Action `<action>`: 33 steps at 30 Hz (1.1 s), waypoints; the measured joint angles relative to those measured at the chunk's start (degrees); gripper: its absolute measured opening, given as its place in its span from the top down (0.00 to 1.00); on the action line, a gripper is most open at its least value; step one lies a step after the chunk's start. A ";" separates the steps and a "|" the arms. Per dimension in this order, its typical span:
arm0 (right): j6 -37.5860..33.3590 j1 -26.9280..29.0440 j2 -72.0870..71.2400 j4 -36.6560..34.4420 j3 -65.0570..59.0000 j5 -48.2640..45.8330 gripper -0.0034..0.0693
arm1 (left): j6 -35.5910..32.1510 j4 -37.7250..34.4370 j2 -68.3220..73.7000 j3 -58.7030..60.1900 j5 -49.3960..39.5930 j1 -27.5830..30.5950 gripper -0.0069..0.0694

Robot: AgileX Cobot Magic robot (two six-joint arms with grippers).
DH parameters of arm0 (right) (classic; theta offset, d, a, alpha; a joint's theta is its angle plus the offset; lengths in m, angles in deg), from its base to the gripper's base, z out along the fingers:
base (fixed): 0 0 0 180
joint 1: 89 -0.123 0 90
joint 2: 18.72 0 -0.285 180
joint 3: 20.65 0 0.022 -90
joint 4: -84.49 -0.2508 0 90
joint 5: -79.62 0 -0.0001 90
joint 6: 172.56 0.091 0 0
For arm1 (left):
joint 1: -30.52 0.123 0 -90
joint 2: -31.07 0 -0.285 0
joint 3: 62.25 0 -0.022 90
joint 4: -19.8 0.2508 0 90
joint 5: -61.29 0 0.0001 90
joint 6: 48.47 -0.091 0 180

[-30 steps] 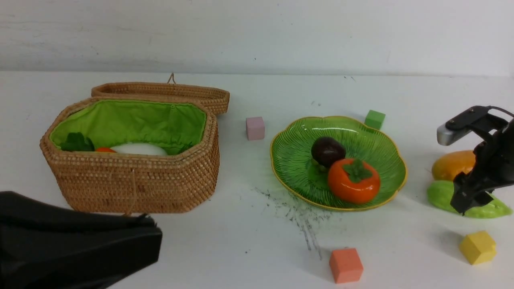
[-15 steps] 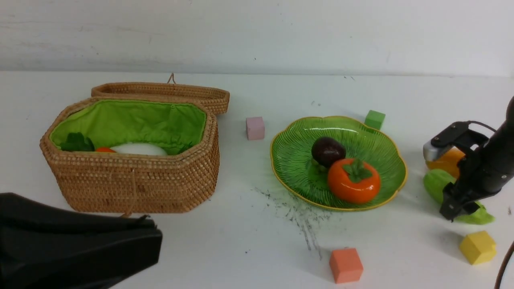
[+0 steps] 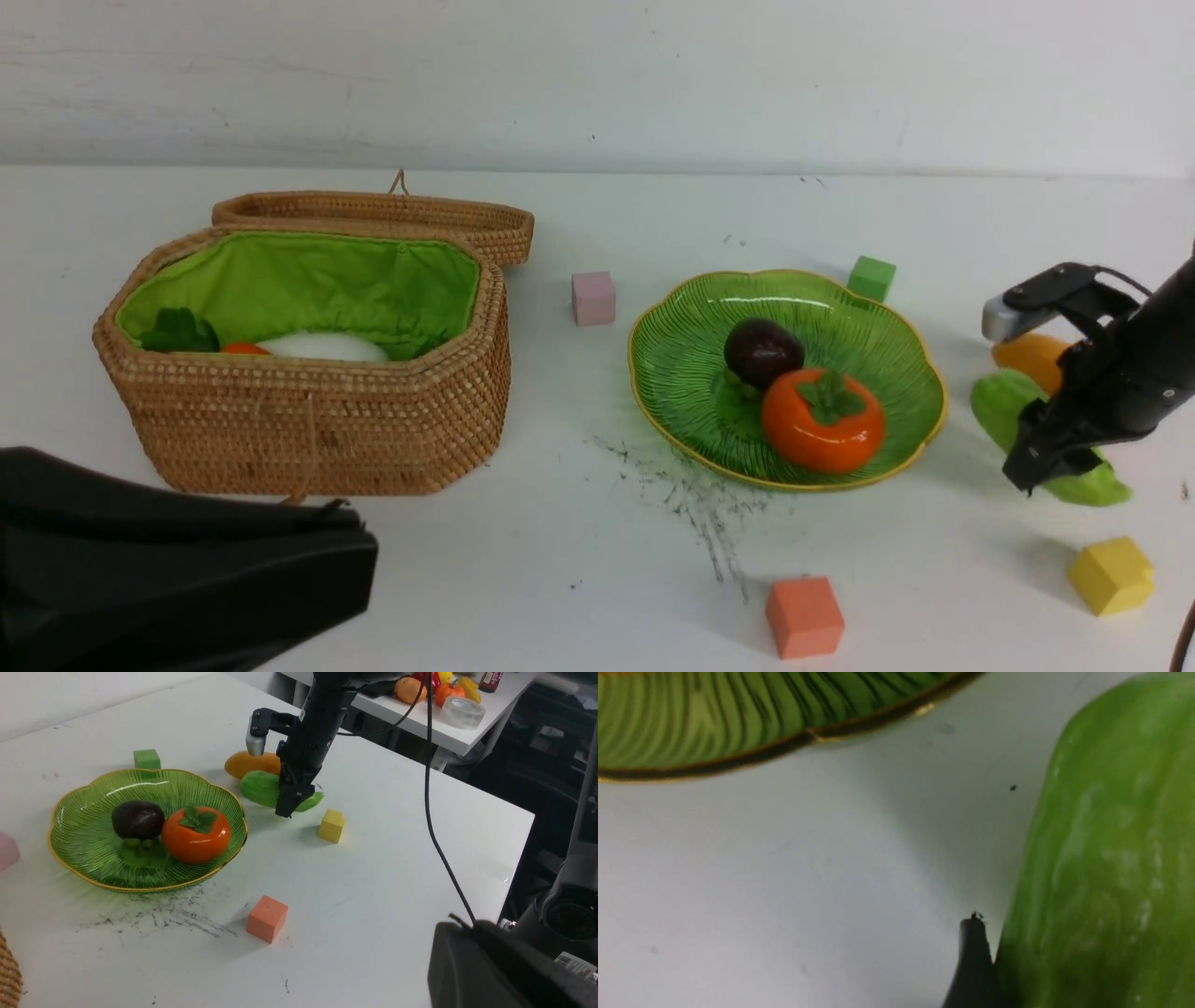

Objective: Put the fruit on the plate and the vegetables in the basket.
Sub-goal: Take a daikon with your right arm and place it on the basket on the left.

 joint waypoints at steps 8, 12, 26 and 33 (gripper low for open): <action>15.87 -1.10 -15.33 -8.22 0.11 -7.24 0.32 | 0.90 3.07 0.00 0.00 -0.20 0.00 0.88; 20.35 -8.44 -20.88 -15.31 3.78 -7.95 0.32 | 9.69 13.62 0.00 0.00 -2.67 0.00 0.88; 16.34 -43.89 -0.34 -21.13 34.41 13.93 0.32 | 41.37 45.26 -0.70 0.00 -20.92 0.00 0.87; 8.12 -48.85 15.26 -21.33 47.83 21.46 0.32 | 42.24 45.37 -0.72 0.00 -25.48 0.00 0.87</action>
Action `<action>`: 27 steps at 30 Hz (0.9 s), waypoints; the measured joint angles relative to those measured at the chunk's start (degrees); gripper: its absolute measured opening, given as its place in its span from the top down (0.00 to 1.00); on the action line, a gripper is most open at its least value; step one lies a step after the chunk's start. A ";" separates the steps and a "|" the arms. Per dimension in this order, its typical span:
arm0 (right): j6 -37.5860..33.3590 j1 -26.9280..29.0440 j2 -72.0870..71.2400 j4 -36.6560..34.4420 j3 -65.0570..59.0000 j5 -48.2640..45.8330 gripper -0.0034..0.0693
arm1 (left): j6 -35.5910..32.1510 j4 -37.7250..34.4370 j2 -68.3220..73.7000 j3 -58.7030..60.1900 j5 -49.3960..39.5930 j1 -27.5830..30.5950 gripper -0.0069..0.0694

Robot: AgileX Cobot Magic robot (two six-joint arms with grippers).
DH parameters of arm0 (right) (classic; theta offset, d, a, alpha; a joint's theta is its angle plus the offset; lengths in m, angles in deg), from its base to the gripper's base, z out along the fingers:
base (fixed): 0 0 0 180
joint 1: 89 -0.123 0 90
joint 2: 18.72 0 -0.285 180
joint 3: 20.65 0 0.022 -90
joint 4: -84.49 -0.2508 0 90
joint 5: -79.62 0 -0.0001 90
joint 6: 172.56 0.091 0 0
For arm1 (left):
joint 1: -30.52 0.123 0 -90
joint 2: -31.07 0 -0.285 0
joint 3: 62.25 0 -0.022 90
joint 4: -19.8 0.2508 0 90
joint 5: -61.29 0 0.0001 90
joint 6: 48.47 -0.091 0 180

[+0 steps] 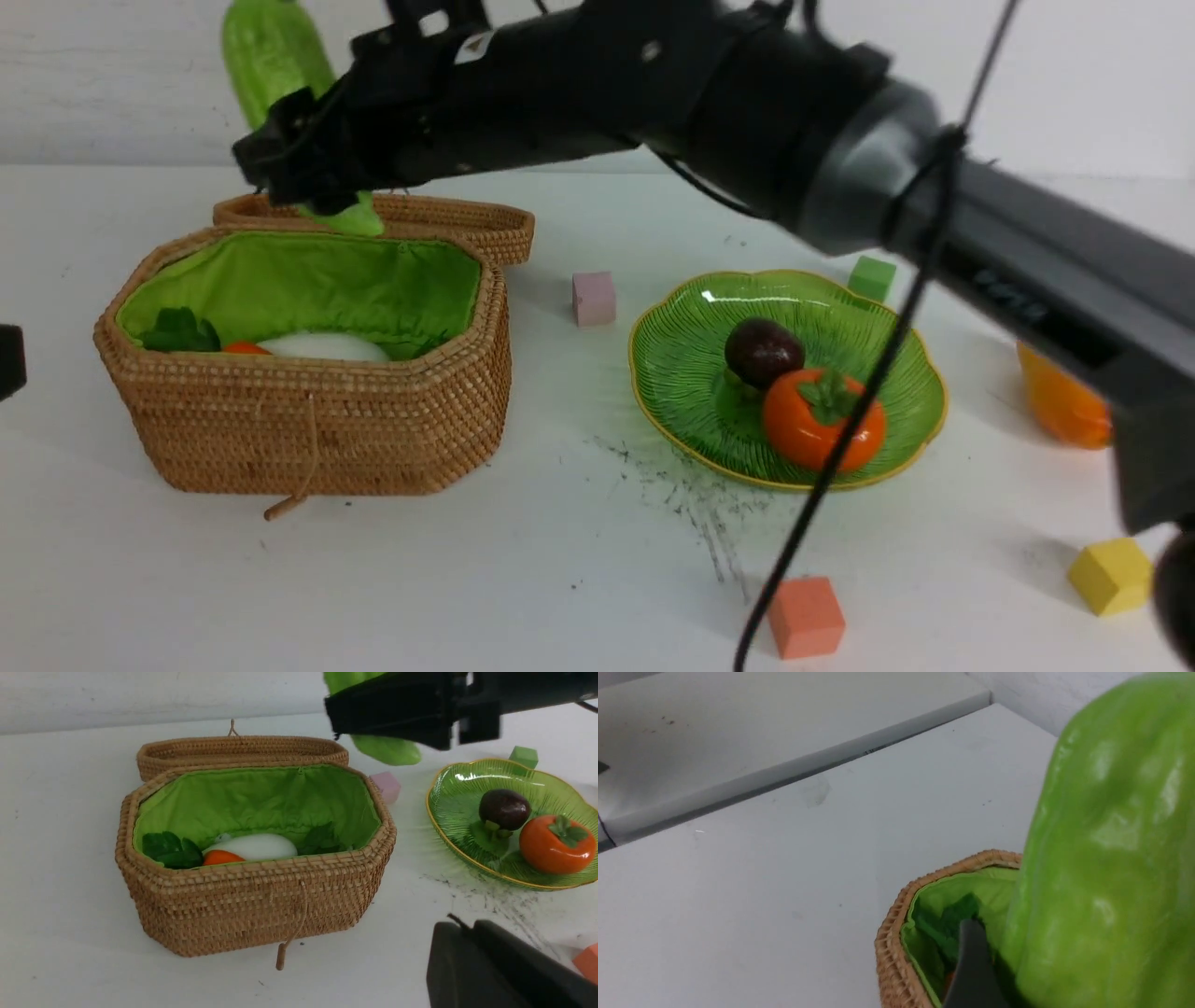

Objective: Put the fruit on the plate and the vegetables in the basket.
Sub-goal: Take a daikon with your right arm and place it on the basket on the left, then use the right arm to grab a mango and put it into the right plate

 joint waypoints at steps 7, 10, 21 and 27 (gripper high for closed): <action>-3.45 -0.35 6.78 -0.43 2.34 6.78 0.10 | 0.07 -0.06 0.00 0.00 -0.15 0.00 0.86; -3.58 0.01 6.97 0.02 2.34 6.65 0.03 | 0.07 -0.18 0.00 0.00 -0.15 0.00 0.86; 12.49 5.46 -6.46 12.29 2.65 -24.00 0.44 | -6.73 -6.78 0.00 0.00 7.93 0.00 0.86; 33.72 13.37 -15.16 35.84 2.12 -43.80 0.93 | -21.00 -22.50 0.00 0.00 18.69 0.00 0.86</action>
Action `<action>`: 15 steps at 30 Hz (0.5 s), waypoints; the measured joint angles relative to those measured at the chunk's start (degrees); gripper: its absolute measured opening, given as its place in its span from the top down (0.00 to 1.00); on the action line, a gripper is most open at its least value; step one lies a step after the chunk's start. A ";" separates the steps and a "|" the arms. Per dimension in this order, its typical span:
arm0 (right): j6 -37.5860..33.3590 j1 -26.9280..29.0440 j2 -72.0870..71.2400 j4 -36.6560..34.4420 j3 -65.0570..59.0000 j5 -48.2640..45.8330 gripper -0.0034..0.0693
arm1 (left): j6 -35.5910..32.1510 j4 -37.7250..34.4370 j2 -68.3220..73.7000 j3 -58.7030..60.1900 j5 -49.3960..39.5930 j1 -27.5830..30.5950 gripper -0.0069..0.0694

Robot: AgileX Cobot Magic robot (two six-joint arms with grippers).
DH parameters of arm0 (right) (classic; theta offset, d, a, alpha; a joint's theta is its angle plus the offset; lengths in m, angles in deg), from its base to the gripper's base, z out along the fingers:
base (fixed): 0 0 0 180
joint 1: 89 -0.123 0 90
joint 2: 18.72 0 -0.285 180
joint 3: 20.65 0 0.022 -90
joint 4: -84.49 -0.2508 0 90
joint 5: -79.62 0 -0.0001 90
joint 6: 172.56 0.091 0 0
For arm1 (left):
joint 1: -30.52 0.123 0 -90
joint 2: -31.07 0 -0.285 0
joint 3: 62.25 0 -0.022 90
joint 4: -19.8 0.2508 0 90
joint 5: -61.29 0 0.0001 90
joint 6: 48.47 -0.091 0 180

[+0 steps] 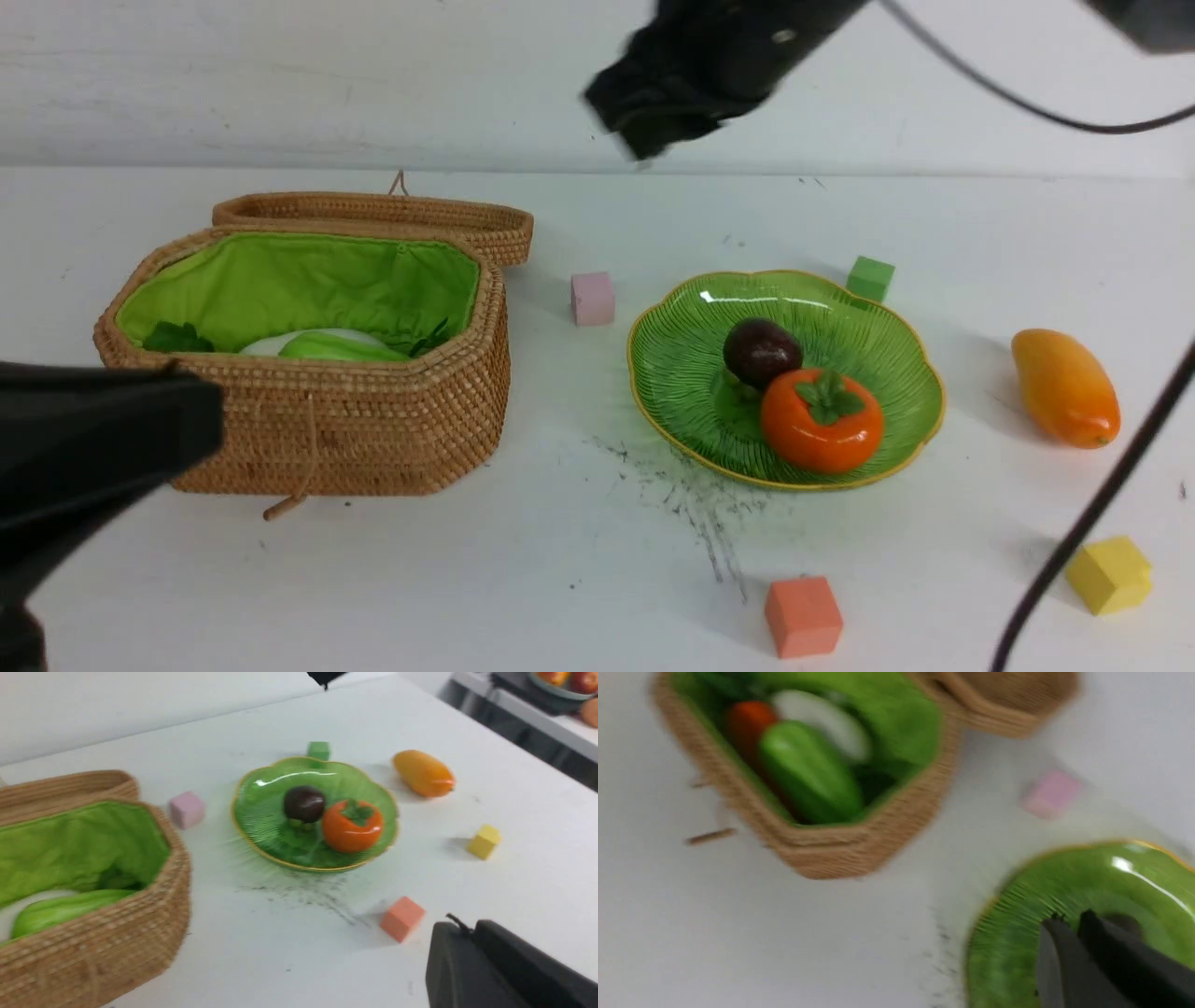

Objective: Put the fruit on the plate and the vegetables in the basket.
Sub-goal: Use the right arm to grab a mango and put it into the right plate

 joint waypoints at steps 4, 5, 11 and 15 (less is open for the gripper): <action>4.80 5.08 -3.19 4.95 -5.18 -0.80 0.98 | -6.61 -8.03 0.05 0.00 2.62 0.00 0.86; 5.52 7.15 -4.76 5.11 -8.16 -0.80 0.98 | -8.71 -9.84 0.05 0.00 2.74 0.00 0.86; 11.44 20.24 -10.70 5.11 -24.51 -0.75 0.94 | -14.16 -14.62 0.05 0.00 3.12 0.00 0.86; 13.55 28.67 -8.99 3.43 -35.22 2.02 0.78 | -14.84 -14.92 0.05 0.00 3.12 0.00 0.86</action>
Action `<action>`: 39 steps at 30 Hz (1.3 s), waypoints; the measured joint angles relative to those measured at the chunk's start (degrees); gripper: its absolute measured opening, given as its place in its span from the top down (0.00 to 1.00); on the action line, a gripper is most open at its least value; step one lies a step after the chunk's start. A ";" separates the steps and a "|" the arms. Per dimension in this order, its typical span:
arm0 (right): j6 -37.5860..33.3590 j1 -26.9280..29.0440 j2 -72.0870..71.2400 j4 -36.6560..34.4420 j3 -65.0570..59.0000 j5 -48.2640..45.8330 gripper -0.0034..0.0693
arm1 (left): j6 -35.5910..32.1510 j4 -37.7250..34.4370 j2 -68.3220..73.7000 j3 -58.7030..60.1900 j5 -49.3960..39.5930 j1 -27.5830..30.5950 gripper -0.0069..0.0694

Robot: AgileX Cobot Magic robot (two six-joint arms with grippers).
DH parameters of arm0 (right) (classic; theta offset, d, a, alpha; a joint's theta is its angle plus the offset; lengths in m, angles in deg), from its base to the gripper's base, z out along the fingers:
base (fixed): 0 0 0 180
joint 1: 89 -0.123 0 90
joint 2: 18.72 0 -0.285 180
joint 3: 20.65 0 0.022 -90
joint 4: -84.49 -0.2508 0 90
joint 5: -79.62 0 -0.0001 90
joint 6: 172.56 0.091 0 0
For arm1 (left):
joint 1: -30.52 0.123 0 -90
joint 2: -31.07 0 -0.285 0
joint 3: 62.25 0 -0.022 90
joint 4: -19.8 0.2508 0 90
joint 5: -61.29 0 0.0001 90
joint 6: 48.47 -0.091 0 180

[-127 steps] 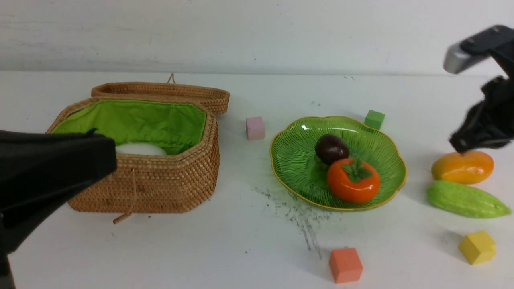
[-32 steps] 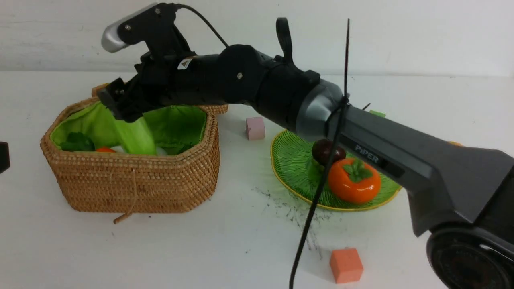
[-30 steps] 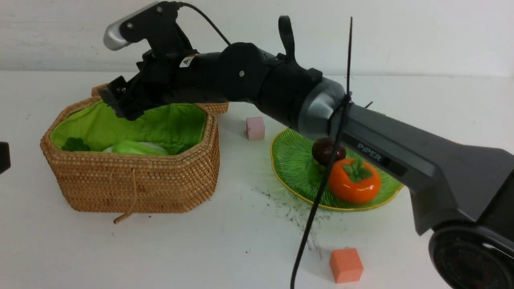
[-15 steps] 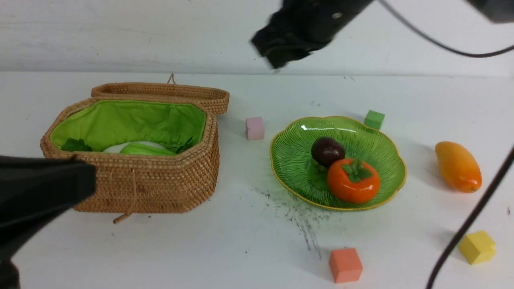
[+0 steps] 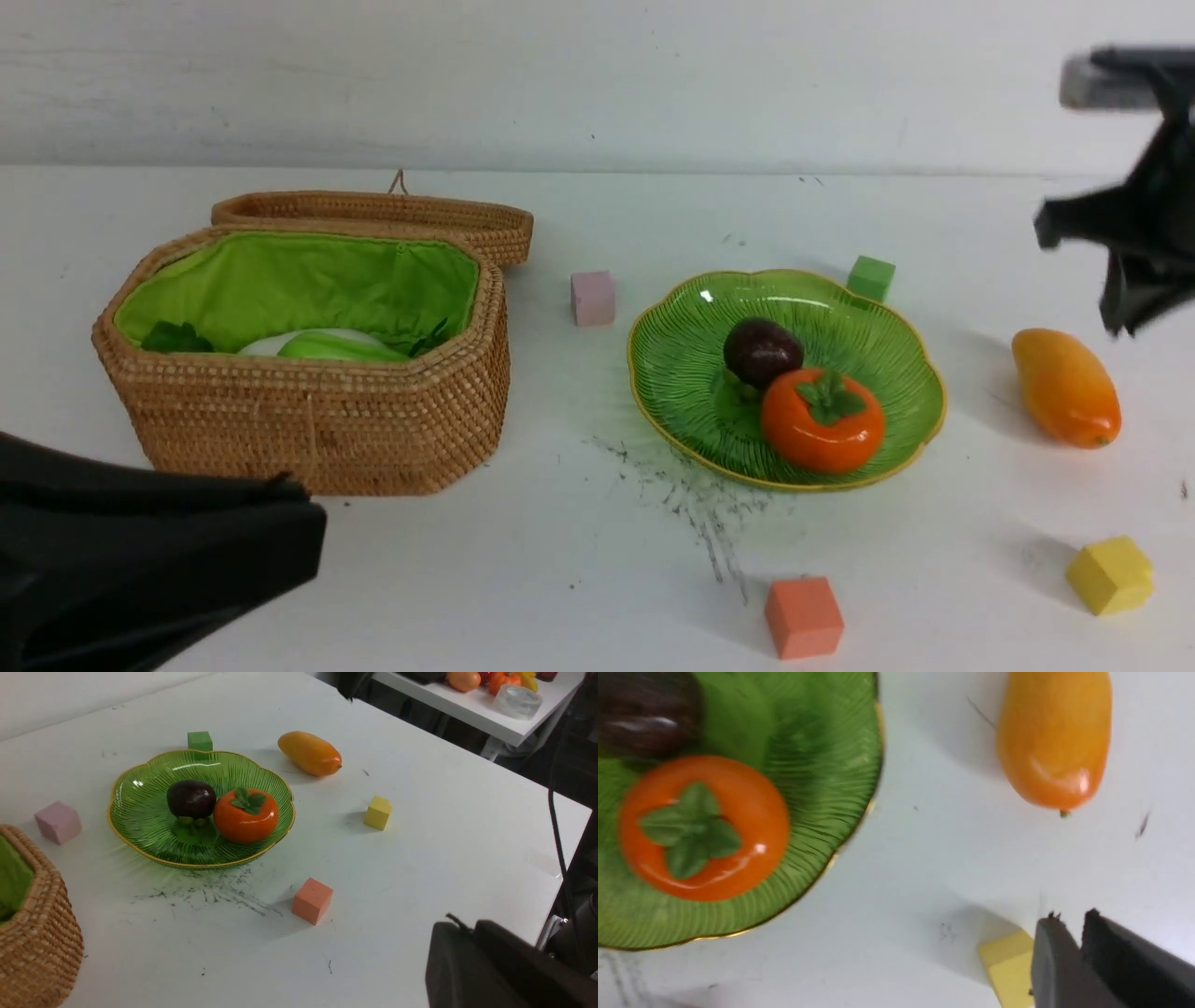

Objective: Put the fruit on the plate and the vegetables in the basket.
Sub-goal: Use the right arm to grab a mango and put it into the right plate

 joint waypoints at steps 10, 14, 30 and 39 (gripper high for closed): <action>0.67 6.54 10.17 -1.73 -3.48 18.44 0.04 | -0.17 -0.17 0.00 0.00 -0.77 0.00 0.86; 0.69 6.54 13.37 -1.85 -3.48 24.71 0.03 | -0.17 -1.07 0.00 0.00 -0.83 0.00 0.86; -0.46 6.65 20.00 -3.03 -2.88 29.48 0.12 | -0.17 -2.37 0.00 0.00 -1.00 0.00 0.86; -2.34 5.99 7.58 -7.63 -3.64 20.51 0.12 | -0.17 0.32 0.00 0.00 -3.07 0.00 0.86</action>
